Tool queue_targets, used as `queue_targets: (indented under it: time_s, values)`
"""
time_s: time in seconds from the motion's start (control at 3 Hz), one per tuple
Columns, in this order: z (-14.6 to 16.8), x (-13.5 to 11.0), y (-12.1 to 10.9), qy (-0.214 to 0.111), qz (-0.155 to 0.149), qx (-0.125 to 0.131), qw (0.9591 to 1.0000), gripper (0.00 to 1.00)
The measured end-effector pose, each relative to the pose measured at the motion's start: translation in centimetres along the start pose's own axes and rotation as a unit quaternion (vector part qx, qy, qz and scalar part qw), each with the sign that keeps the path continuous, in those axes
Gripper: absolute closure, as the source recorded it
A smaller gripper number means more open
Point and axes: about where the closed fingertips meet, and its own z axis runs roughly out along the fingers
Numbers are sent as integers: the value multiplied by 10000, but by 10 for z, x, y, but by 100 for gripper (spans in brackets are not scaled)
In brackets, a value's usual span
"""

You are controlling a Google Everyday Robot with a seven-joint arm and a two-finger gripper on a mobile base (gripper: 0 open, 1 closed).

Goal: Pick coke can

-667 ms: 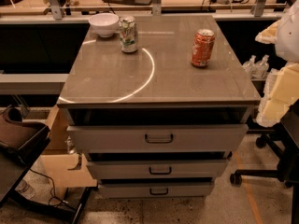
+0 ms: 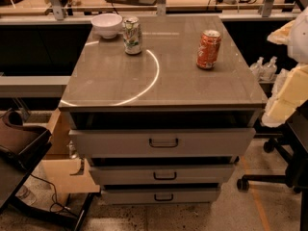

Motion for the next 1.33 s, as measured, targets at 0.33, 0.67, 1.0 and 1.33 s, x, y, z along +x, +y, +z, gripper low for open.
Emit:
queue_targets:
  time_s: [0.33,0.67,1.0,1.33]
  values:
    - [17,17,-14,-507,678,161,9963,0]
    - [35,30,-42,-1274,1331,502,9816,0]
    - [44,29,-80,-2037,1705,970,9592,0]
    - [37,25,-102,-2215,1795,1354,9489,0]
